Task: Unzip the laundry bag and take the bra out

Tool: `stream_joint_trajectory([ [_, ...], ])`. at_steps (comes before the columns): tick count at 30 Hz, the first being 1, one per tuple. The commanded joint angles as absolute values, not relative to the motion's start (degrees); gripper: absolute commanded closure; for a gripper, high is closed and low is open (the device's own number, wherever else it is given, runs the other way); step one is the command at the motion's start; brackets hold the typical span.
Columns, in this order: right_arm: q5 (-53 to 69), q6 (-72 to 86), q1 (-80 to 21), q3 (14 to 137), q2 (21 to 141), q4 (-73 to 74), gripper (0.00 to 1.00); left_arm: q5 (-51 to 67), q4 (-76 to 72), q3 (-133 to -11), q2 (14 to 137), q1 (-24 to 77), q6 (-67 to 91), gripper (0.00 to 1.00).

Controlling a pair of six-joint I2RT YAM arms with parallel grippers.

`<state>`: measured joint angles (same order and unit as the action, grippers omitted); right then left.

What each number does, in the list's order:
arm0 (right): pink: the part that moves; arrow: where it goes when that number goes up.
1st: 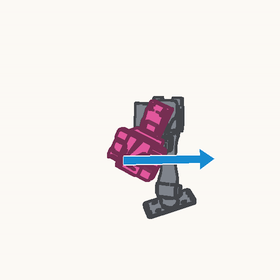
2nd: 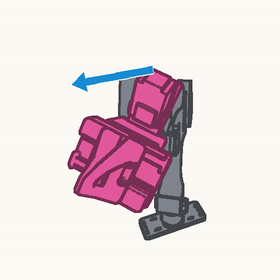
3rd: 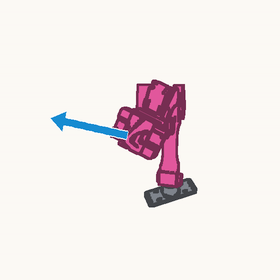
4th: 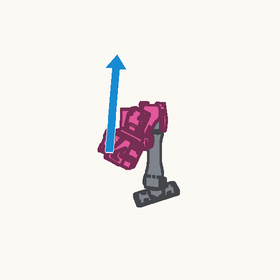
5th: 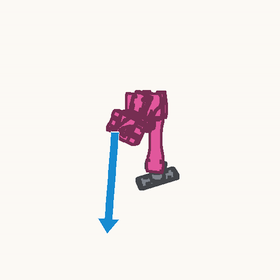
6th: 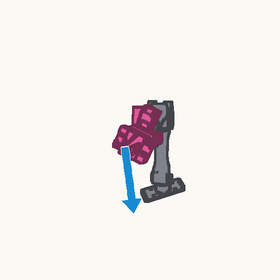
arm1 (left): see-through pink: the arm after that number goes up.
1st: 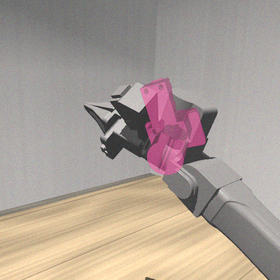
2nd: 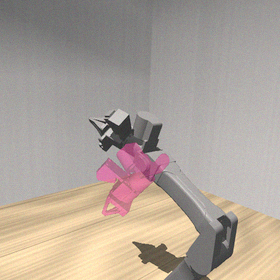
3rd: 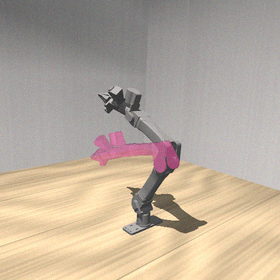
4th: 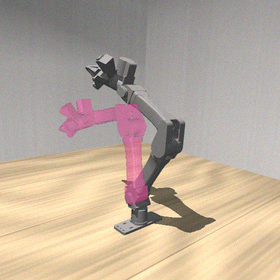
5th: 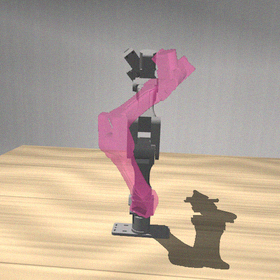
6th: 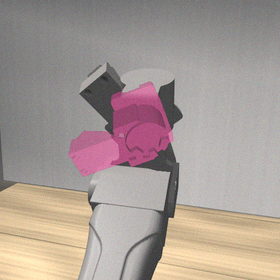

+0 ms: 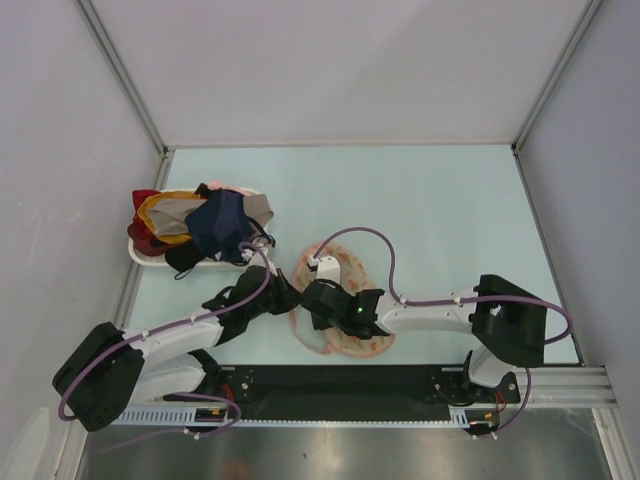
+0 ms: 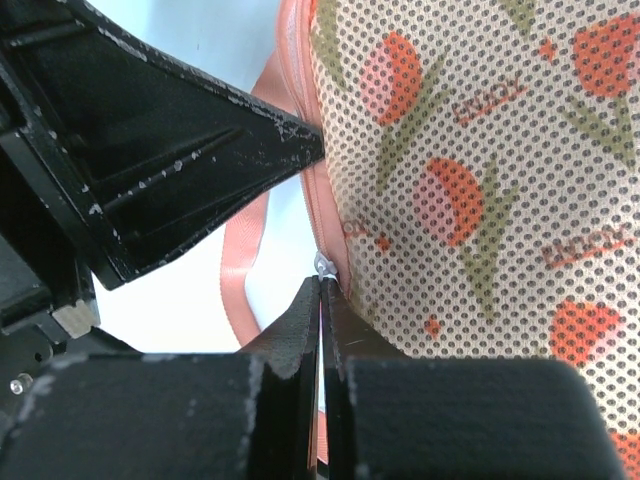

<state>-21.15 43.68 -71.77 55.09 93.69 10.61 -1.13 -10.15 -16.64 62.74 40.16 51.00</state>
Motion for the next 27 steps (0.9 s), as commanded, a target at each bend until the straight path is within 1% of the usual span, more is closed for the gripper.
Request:
stream_joint_trajectory([
  [1,-22.2,45.5,-72.3,54.1,89.8,11.5,1.00,-4.5,-10.5,-19.6,63.6,39.9,49.5,1.00],
  [19,-25.7,51.4,-73.7,48.4,81.0,19.2,1.00,-5.3,-9.2,-21.3,64.7,36.6,46.5,1.00],
  [27,-26.1,53.8,-74.7,46.9,78.6,22.1,1.00,-5.4,-9.2,-23.2,67.2,35.2,44.5,1.00],
])
